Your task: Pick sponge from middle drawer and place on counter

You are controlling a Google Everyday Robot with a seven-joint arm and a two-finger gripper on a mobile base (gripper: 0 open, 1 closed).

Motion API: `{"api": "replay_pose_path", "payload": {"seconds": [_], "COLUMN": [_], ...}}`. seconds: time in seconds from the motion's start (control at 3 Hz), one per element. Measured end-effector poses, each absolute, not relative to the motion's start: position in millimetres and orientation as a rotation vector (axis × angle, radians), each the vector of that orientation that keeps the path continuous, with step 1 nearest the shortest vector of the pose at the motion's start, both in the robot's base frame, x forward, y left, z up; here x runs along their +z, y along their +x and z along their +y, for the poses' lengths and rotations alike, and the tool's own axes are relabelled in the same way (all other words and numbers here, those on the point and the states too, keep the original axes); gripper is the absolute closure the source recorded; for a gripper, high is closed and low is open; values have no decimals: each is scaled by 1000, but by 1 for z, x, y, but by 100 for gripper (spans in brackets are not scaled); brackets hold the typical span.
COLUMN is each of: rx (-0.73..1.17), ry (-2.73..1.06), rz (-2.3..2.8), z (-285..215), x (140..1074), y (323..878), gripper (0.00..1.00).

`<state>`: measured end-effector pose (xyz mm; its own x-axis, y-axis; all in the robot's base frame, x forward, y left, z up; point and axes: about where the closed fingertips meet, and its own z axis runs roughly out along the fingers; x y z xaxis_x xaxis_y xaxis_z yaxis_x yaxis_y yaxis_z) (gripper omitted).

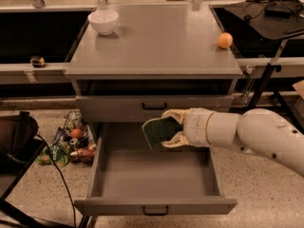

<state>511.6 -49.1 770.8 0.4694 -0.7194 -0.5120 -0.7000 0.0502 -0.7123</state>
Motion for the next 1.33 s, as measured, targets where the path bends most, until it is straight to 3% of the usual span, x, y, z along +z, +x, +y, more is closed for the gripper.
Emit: {"api": "replay_pose_path", "payload": {"seconds": [0.67, 1.33], "rx": [-172, -223], "ry": [-1719, -1756], "rz": [1062, 943], "z": [-70, -58], "x": [870, 939], "y": [577, 637], "gripper": [100, 100]}}
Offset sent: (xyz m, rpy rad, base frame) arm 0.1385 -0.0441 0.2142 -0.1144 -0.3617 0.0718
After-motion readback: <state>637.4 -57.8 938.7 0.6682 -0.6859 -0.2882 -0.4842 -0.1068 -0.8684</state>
